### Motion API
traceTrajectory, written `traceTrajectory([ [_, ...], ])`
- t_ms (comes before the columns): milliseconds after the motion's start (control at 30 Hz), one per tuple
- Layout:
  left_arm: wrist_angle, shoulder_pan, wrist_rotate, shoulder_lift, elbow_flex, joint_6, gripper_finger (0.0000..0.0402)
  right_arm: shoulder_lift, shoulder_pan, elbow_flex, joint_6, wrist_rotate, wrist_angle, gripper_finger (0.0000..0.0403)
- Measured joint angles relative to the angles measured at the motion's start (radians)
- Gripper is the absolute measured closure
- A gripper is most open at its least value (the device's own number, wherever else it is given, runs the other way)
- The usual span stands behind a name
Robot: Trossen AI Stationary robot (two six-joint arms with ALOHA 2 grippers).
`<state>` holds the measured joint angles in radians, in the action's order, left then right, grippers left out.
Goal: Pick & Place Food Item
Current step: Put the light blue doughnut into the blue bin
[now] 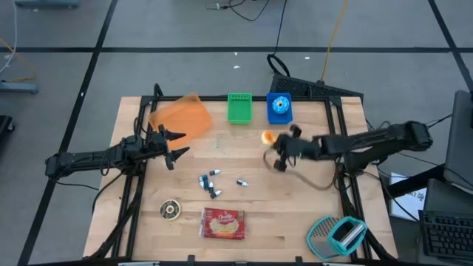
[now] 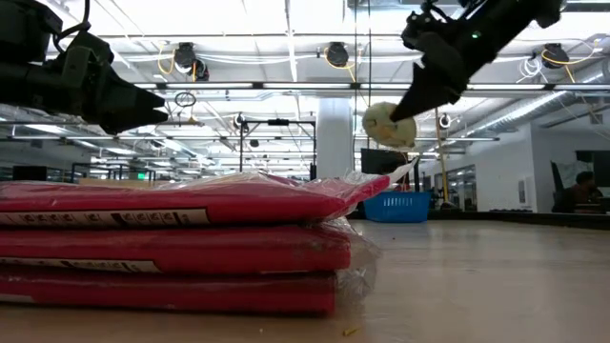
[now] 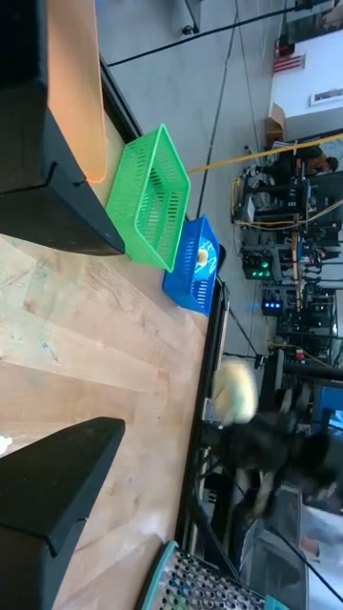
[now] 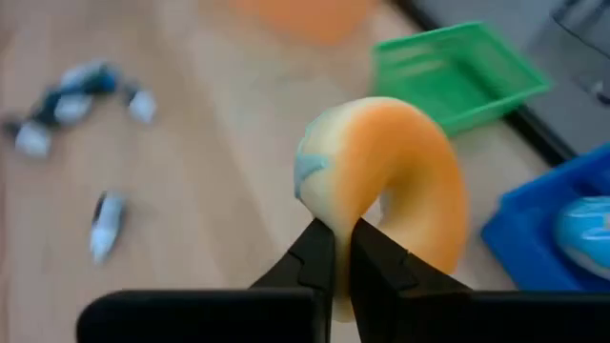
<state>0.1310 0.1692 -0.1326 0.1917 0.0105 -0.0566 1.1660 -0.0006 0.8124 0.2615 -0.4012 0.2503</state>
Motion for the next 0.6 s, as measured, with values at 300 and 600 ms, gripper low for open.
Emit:
traceTrajectory([
  [300,0.0,0.0,0.0,0.0,0.0,0.0,0.0105,-0.035,-0.414,-0.067,0.054,0.369,-0.312,0.0393],
  [600,0.0,0.0,0.0,0.0,0.0,0.0,0.0105,0.024,-0.639,-0.206,0.158,0.404,-0.58,0.0392],
])
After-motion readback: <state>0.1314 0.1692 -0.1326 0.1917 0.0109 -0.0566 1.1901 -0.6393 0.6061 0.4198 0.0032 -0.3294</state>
